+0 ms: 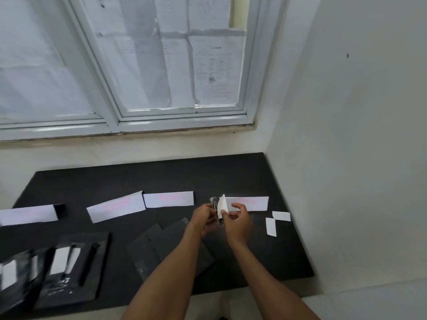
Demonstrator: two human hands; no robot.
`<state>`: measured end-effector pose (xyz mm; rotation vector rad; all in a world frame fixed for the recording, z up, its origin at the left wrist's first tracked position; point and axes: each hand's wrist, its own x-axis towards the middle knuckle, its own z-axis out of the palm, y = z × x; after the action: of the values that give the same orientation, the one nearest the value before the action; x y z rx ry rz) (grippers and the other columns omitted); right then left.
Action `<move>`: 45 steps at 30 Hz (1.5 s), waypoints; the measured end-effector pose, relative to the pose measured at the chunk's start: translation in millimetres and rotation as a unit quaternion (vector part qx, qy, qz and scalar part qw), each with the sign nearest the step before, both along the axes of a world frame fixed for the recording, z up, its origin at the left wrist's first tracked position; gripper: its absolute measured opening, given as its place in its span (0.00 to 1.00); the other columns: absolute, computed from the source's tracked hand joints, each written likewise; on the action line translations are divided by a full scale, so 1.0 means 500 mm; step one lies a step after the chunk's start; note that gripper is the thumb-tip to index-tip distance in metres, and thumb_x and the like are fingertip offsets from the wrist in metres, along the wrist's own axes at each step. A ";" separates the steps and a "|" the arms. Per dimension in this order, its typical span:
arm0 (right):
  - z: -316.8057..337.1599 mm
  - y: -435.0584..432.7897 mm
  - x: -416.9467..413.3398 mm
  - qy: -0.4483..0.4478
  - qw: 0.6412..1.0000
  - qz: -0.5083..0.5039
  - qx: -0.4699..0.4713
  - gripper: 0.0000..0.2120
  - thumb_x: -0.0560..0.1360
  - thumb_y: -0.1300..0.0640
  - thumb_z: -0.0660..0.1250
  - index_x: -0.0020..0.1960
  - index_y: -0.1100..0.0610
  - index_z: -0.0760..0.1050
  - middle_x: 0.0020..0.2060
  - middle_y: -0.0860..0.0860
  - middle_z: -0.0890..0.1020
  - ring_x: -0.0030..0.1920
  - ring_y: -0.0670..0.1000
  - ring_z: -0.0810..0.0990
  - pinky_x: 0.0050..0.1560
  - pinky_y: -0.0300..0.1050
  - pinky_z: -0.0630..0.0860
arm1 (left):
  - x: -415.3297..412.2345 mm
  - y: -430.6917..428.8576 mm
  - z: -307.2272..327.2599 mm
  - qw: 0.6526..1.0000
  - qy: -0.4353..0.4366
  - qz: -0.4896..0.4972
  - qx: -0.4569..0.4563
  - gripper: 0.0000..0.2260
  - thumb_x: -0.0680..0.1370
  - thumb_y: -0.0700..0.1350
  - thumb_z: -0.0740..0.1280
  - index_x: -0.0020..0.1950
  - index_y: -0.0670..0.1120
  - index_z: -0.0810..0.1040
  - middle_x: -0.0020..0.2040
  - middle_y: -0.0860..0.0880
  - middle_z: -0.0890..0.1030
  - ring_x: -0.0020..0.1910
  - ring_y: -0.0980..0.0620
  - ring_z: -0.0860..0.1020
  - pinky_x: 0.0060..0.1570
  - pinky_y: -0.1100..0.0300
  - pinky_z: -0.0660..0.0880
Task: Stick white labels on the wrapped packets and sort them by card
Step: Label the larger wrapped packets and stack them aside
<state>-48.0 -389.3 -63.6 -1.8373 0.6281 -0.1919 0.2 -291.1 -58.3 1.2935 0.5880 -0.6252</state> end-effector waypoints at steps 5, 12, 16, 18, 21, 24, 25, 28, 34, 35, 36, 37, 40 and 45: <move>0.015 0.064 -0.001 -0.013 0.999 0.030 -0.004 0.17 0.71 0.59 0.73 0.58 0.54 0.74 0.41 0.51 0.82 0.40 0.46 0.81 0.34 0.31 0.70 | -0.009 0.079 0.041 1.000 -0.012 0.001 -0.012 0.15 0.79 0.33 0.55 0.60 0.42 0.75 0.47 0.41 0.80 0.43 0.45 0.80 0.39 0.52 0.79; 0.032 0.142 -0.011 -0.017 0.998 0.048 -0.027 0.18 0.70 0.58 0.74 0.57 0.52 0.74 0.38 0.47 0.82 0.38 0.42 0.80 0.33 0.31 0.69 | -0.023 0.160 0.065 0.999 -0.035 -0.011 -0.024 0.13 0.77 0.32 0.56 0.52 0.43 0.77 0.45 0.41 0.81 0.42 0.45 0.79 0.45 0.49 0.79; 0.033 0.174 -0.017 -0.017 0.998 0.050 -0.035 0.18 0.70 0.57 0.74 0.58 0.52 0.74 0.37 0.47 0.82 0.37 0.43 0.80 0.34 0.31 0.69 | -0.030 0.201 0.065 0.999 -0.029 -0.014 -0.031 0.08 0.77 0.38 0.62 0.52 0.40 0.78 0.45 0.41 0.82 0.41 0.45 0.80 0.40 0.53 0.79; 0.034 0.192 -0.019 -0.019 0.998 0.055 -0.037 0.19 0.70 0.56 0.74 0.58 0.51 0.74 0.37 0.46 0.82 0.38 0.43 0.80 0.34 0.32 0.71 | -0.031 0.218 0.068 0.998 -0.040 -0.026 -0.032 0.07 0.77 0.40 0.66 0.53 0.40 0.77 0.46 0.41 0.81 0.42 0.45 0.80 0.39 0.54 0.79; 0.036 0.214 -0.020 -0.026 0.997 0.058 -0.033 0.19 0.70 0.54 0.75 0.58 0.51 0.73 0.38 0.46 0.82 0.38 0.43 0.81 0.36 0.34 0.73 | -0.027 0.239 0.073 0.998 -0.054 -0.012 -0.031 0.10 0.78 0.42 0.67 0.58 0.41 0.76 0.48 0.40 0.81 0.45 0.44 0.81 0.38 0.53 0.80; 0.042 0.228 -0.019 -0.025 0.998 0.054 -0.022 0.19 0.68 0.51 0.75 0.57 0.52 0.74 0.39 0.47 0.83 0.41 0.46 0.82 0.37 0.34 0.72 | -0.026 0.261 0.081 0.998 -0.042 0.015 -0.045 0.11 0.79 0.47 0.67 0.57 0.42 0.76 0.51 0.39 0.82 0.46 0.42 0.82 0.39 0.50 0.80; 0.046 0.233 -0.019 -0.024 0.998 0.055 -0.024 0.20 0.68 0.51 0.75 0.57 0.52 0.74 0.40 0.47 0.83 0.43 0.47 0.82 0.38 0.34 0.71 | -0.024 0.268 0.082 0.998 -0.040 0.018 -0.048 0.11 0.79 0.47 0.67 0.56 0.42 0.76 0.51 0.38 0.82 0.47 0.42 0.82 0.40 0.49 0.80; 0.052 0.249 -0.023 -0.057 0.993 0.059 -0.090 0.22 0.69 0.49 0.75 0.60 0.51 0.73 0.51 0.45 0.78 0.45 0.46 0.80 0.40 0.37 0.72 | -0.023 0.287 0.085 0.997 -0.036 0.040 -0.058 0.09 0.79 0.49 0.67 0.52 0.43 0.76 0.49 0.38 0.82 0.46 0.41 0.81 0.44 0.48 0.80; 0.037 0.279 -0.029 -0.144 0.948 0.101 -0.266 0.10 0.75 0.57 0.69 0.55 0.54 0.81 0.65 0.51 0.72 0.59 0.50 0.74 0.50 0.41 0.75 | -0.020 0.312 0.092 0.994 -0.043 0.065 -0.077 0.10 0.80 0.47 0.66 0.55 0.40 0.76 0.49 0.39 0.81 0.47 0.42 0.81 0.46 0.48 0.81; 0.039 0.285 -0.031 -0.145 0.945 0.093 -0.278 0.09 0.75 0.57 0.69 0.55 0.54 0.82 0.66 0.52 0.73 0.60 0.51 0.74 0.51 0.44 0.77 | -0.021 0.315 0.095 0.993 -0.045 0.068 -0.080 0.09 0.80 0.46 0.65 0.53 0.40 0.76 0.48 0.39 0.81 0.46 0.42 0.81 0.45 0.49 0.81; 0.040 0.288 -0.032 -0.148 0.939 0.084 -0.300 0.10 0.74 0.58 0.70 0.55 0.54 0.82 0.65 0.53 0.74 0.61 0.53 0.75 0.52 0.47 0.78 | -0.021 0.317 0.099 0.993 -0.047 0.070 -0.083 0.07 0.81 0.45 0.65 0.51 0.41 0.76 0.48 0.40 0.81 0.46 0.43 0.81 0.44 0.49 0.81; 0.040 0.291 -0.032 -0.156 0.926 0.080 -0.335 0.12 0.73 0.59 0.71 0.55 0.54 0.82 0.65 0.55 0.74 0.61 0.55 0.75 0.53 0.49 0.78 | -0.021 0.320 0.102 0.992 -0.050 0.074 -0.084 0.06 0.81 0.44 0.65 0.50 0.41 0.76 0.49 0.40 0.81 0.47 0.43 0.81 0.42 0.50 0.81; 0.040 0.293 -0.030 -0.197 0.871 0.100 -0.440 0.12 0.71 0.58 0.73 0.55 0.53 0.81 0.61 0.57 0.77 0.59 0.58 0.76 0.51 0.52 0.78 | -0.017 0.327 0.103 0.992 -0.061 0.079 -0.078 0.07 0.80 0.41 0.65 0.55 0.39 0.75 0.51 0.40 0.80 0.48 0.43 0.81 0.41 0.52 0.82; 0.041 0.285 -0.017 -0.168 0.938 0.102 -0.286 0.10 0.74 0.56 0.70 0.54 0.57 0.82 0.54 0.52 0.78 0.53 0.52 0.75 0.44 0.40 0.75 | -0.011 0.336 0.093 0.992 -0.063 0.055 -0.095 0.13 0.79 0.40 0.68 0.61 0.36 0.75 0.52 0.38 0.82 0.49 0.44 0.83 0.40 0.55 0.82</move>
<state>-56.6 -246.8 -43.1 -2.3385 0.1371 -0.5841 -5.2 -122.9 -11.9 1.1049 0.4792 -0.4924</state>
